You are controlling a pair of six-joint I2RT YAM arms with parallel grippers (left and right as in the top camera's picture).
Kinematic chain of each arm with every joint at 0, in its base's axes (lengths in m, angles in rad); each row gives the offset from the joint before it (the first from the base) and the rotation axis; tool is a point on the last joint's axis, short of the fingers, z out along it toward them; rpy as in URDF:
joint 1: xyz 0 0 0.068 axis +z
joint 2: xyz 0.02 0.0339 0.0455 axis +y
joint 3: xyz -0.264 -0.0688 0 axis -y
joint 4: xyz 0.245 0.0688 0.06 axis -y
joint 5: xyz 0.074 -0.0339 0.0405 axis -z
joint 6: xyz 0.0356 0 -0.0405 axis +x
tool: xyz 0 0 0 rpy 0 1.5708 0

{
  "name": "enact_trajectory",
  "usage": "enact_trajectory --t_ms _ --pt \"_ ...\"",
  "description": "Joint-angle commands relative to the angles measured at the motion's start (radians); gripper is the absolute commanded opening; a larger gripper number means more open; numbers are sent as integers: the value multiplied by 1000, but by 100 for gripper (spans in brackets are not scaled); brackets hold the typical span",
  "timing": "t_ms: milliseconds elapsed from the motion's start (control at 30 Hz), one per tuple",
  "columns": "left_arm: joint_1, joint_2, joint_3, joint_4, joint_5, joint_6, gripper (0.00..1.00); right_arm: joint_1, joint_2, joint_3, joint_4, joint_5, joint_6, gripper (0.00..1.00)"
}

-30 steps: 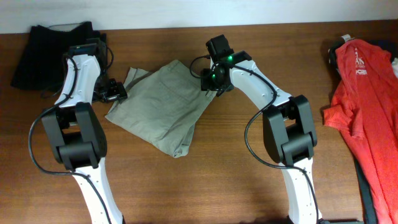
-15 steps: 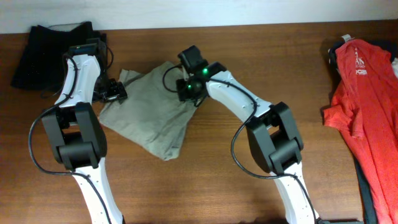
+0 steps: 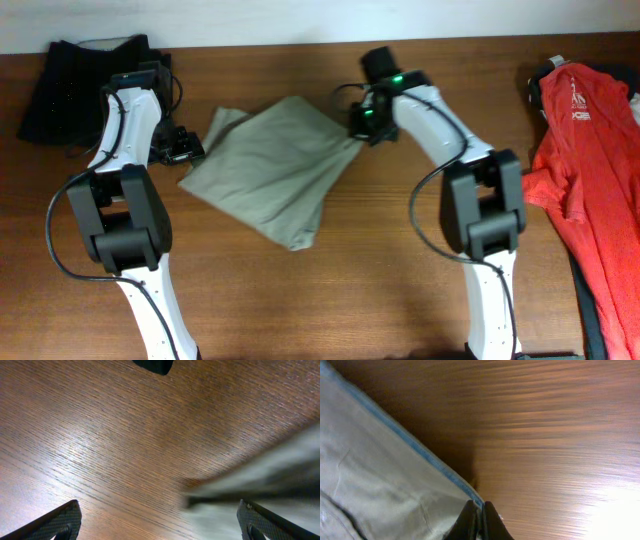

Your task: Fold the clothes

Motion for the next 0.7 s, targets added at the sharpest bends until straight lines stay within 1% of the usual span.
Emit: enact_trajectory --t_ms 0,33,167,200,300,433,467,567,667 --pt "5 -21 -5 2 3 -10 99 -90 -40 19 -48 23 104 4" --pt "6 -21 -5 2 3 -10 99 -107 -40 18 -62 31 122 4" --pt "6 -21 -13 3 3 -10 99 -171 -40 18 -183 162 312 4" --pt "6 -21 -16 5 3 -10 99 -181 -42 18 -201 174 329 4" --pt "8 -21 -37 21 3 -10 99 -230 -76 18 -240 193 328 4" --pt "8 -19 -37 21 3 -10 99 -295 -198 18 -322 357 377 4" --pt "8 -19 -37 22 3 -10 99 -323 -252 18 -345 371 376 4" --pt "8 -19 -37 31 4 -10 99 -366 -344 18 -407 375 376 4" --pt "7 -19 -37 45 29 -10 99 -366 -382 18 -493 377 376 4"
